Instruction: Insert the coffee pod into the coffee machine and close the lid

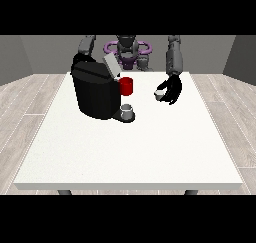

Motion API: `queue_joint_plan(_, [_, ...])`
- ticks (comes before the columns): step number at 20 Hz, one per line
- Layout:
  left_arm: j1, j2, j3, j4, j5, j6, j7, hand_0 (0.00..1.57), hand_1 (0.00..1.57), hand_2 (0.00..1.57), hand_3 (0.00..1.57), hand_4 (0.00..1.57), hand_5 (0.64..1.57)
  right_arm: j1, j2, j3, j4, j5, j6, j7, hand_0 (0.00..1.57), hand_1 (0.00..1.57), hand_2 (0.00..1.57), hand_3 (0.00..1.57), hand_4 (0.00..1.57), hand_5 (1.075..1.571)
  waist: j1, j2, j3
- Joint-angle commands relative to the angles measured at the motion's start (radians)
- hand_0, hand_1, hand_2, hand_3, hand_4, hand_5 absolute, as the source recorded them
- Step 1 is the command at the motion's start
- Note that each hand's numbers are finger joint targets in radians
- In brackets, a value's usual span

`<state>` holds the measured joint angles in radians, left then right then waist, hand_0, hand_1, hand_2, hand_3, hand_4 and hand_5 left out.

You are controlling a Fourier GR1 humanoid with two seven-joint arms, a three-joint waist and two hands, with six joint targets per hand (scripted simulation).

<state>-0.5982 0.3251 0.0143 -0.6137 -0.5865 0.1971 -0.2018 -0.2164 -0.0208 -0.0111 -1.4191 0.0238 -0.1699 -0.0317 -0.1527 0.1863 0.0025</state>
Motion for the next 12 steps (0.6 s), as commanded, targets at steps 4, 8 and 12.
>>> queue_joint_plan(4, [-0.021,-0.002,-0.015,0.077,-0.065,0.007,0.027,1.11,1.11,1.17,0.97,0.28,1.571,0.010,0.019,0.020,-0.005,-0.001,-0.003,0.017,0.00,0.00,0.00,0.00,0.51,1.571,-0.014,-0.008,-0.0028])
queue_joint_plan(8, [-0.036,0.036,-0.003,0.040,-0.045,-0.052,-0.090,1.32,1.32,1.43,1.41,0.55,1.571,0.026,0.019,-0.011,0.044,-0.024,-0.014,-0.035,0.00,0.00,0.00,0.00,0.49,1.571,0.019,-0.016,-0.0028])
queue_joint_plan(12, [-0.091,-0.023,-0.042,-0.026,-0.047,-0.128,-0.052,1.45,1.45,1.45,1.39,0.62,1.571,0.010,-0.013,-0.057,0.107,-0.050,0.018,-0.022,0.00,0.00,0.00,0.00,0.40,1.571,0.039,-0.093,-0.0021])
